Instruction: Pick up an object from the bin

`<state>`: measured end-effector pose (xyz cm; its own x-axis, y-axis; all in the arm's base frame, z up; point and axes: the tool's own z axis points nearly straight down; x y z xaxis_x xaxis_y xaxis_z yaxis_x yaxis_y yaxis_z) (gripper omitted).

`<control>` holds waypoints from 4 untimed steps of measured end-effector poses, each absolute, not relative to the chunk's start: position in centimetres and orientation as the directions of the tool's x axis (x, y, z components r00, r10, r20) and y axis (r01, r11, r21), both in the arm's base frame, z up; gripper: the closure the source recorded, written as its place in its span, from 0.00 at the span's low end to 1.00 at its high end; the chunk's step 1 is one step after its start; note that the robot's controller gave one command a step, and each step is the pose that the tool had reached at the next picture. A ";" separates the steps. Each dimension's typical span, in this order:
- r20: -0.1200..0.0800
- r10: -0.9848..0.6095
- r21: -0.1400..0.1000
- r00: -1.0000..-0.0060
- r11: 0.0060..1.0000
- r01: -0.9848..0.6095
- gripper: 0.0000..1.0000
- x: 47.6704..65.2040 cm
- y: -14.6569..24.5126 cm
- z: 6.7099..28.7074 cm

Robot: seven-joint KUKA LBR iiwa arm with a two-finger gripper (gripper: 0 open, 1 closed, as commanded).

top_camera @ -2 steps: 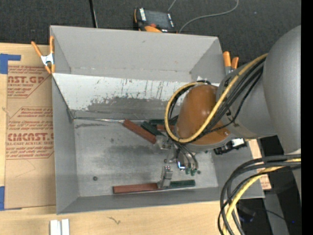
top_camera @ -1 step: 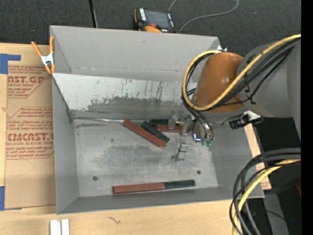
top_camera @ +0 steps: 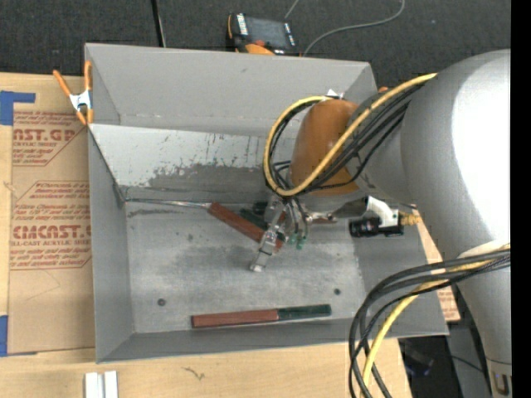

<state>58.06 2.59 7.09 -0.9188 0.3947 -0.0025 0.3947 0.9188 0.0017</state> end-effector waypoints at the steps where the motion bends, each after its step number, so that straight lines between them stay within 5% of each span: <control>1: -0.002 0.558 0.002 -0.830 0.830 0.558 0.00 59.0 4.3 7.0; 2: -0.001 0.520 0.003 -0.854 0.854 0.520 0.00 59.1 10.1 7.0; 3: -0.002 0.523 0.000 -0.853 0.853 0.523 1.00 59.1 9.8 7.0; 4: -0.006 0.515 0.006 -0.857 0.857 0.515 1.00 59.0 10.1 21.4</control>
Offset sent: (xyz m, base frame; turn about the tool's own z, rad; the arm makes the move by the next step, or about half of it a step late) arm 0.0090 0.0166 -0.0009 0.1873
